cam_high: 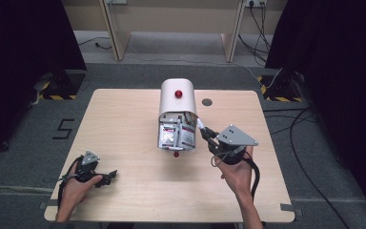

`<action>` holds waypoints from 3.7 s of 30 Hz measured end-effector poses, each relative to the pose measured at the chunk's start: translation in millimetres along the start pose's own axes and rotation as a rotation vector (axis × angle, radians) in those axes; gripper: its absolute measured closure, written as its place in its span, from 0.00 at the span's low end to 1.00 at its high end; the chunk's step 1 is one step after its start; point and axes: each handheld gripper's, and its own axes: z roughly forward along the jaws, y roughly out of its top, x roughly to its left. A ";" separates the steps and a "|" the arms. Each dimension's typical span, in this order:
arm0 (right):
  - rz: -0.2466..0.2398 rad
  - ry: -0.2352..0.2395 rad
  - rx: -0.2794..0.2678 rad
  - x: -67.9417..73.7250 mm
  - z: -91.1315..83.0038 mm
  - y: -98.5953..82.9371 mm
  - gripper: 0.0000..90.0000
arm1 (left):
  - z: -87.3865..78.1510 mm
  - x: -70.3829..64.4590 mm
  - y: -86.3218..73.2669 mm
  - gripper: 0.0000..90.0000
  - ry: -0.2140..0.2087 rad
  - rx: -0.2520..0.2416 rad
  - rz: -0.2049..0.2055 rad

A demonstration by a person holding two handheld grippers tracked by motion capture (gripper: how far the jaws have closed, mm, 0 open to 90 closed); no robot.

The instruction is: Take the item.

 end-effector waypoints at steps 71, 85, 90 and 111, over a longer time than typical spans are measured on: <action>0.155 -0.140 0.056 -54.4 -27.0 -79.1 0.93 | 0.0 -0.1 0.0 0.00 0.000 0.000 -0.001; 0.180 -0.163 0.084 -63.7 -23.7 -92.5 0.93 | 0.0 -0.1 0.0 0.00 0.000 0.000 -0.001; 0.184 -0.167 0.097 -65.8 -21.9 -96.9 0.93 | 0.0 -0.1 0.0 0.00 0.000 0.000 -0.001; 0.193 -0.190 0.181 -73.5 -7.8 -121.6 0.93 | 0.0 -0.1 0.0 0.00 0.000 0.000 -0.001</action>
